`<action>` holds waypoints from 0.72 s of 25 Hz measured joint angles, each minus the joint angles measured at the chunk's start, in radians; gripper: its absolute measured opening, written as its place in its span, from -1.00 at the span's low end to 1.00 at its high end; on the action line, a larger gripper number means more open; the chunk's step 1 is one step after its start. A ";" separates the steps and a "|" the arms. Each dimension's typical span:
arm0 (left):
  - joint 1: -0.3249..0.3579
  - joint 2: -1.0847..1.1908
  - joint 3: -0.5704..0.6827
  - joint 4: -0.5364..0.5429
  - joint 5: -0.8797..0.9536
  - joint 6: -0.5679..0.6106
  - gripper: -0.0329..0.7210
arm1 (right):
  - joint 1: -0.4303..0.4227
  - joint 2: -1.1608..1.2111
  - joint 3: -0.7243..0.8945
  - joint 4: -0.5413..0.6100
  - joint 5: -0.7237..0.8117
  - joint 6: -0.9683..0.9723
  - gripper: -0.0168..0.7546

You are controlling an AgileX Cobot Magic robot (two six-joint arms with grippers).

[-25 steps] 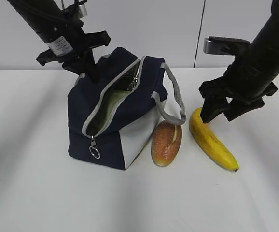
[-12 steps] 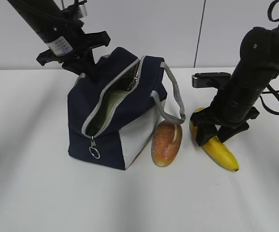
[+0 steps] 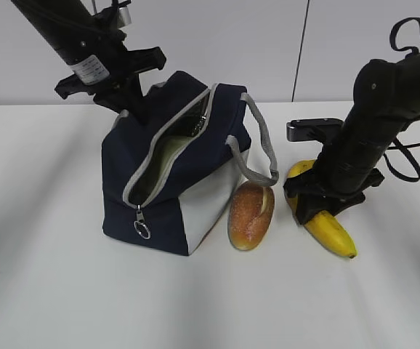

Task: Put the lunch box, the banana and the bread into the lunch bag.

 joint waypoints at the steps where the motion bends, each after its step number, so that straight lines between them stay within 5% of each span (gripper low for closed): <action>1: 0.000 0.000 0.000 0.000 0.000 0.000 -0.92 | 0.000 0.000 0.000 0.000 0.000 0.000 -0.01; 4: 0.000 0.000 0.000 0.000 0.000 0.000 -0.92 | 0.000 0.000 0.000 0.000 0.000 0.000 -0.19; 13: 0.000 0.000 0.000 0.000 0.000 0.000 -0.92 | 0.000 -0.057 -0.164 -0.160 0.168 0.139 -0.19; 18: 0.000 0.000 0.000 0.000 0.000 0.000 -0.92 | 0.000 -0.177 -0.277 -0.035 0.203 0.137 -0.19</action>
